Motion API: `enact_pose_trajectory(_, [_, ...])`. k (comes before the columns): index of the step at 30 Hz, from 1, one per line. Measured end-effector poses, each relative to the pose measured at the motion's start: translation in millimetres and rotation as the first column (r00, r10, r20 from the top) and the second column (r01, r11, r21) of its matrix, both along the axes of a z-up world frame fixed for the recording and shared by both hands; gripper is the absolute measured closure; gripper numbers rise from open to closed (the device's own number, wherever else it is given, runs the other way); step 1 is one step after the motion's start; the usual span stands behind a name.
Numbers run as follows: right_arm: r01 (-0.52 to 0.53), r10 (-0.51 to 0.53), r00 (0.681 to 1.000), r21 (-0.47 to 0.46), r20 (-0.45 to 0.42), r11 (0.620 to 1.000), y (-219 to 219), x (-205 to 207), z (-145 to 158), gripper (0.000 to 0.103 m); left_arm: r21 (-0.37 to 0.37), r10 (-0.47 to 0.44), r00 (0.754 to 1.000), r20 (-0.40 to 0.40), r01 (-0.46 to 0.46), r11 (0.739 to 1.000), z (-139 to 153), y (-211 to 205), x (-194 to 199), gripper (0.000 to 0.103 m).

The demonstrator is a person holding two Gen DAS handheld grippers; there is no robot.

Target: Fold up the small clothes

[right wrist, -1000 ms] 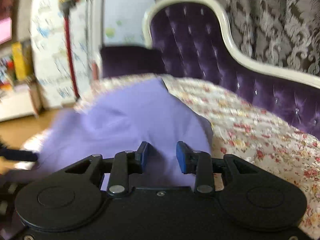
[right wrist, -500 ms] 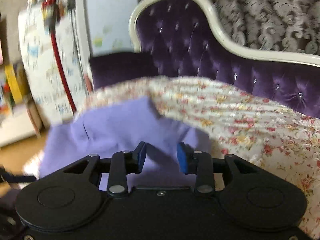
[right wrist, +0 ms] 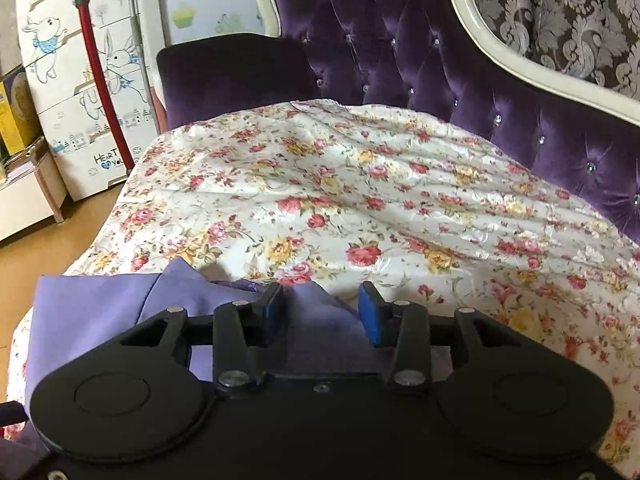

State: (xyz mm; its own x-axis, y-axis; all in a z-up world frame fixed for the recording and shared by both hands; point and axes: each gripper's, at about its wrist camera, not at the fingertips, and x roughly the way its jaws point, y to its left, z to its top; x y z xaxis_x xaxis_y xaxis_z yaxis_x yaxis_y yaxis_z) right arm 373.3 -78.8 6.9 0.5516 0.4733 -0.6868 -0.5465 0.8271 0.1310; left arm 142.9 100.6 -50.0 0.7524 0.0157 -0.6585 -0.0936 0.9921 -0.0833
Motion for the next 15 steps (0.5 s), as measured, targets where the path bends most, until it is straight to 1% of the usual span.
enact_pose_trajectory(3, [-0.002,0.000,0.999,0.045,0.034,0.999,-10,-7,6,0.047,0.000,0.018,1.000,-0.012,-0.018,1.000,1,-1,1,0.025])
enact_pose_trajectory(4, [0.005,-0.008,0.999,0.072,0.044,0.997,-16,-10,9,0.041,0.006,0.022,1.000,-0.017,-0.022,1.000,3,-2,1,0.025])
enact_pose_trajectory(5, [0.013,-0.018,0.998,0.094,0.052,0.996,-22,-13,13,0.033,0.013,0.027,0.999,-0.020,-0.027,1.000,4,-3,1,0.024])
enact_pose_trajectory(7, [0.021,-0.031,0.997,0.127,0.071,0.992,-33,-23,22,0.021,0.031,0.037,0.999,-0.030,-0.036,0.999,6,-6,2,0.024])
enact_pose_trajectory(9, [0.017,-0.032,0.995,0.153,0.092,0.988,-44,-36,32,0.018,0.042,0.042,0.998,-0.038,-0.041,0.998,9,-10,1,0.024])
enact_pose_trajectory(11, [0.017,-0.036,0.993,0.166,0.111,0.986,-54,-51,39,0.003,0.041,0.054,0.997,-0.052,-0.052,0.998,13,-12,0,0.023])
enact_pose_trajectory(13, [0.023,-0.047,0.991,0.182,0.127,0.983,-64,-66,45,0.001,0.054,0.064,0.997,-0.048,-0.061,0.997,16,-15,-1,0.017])
enact_pose_trajectory(15, [0.036,-0.062,0.989,0.194,0.132,0.980,-74,-81,49,0.001,0.069,0.065,0.997,-0.039,-0.063,0.996,19,-20,-5,0.006])
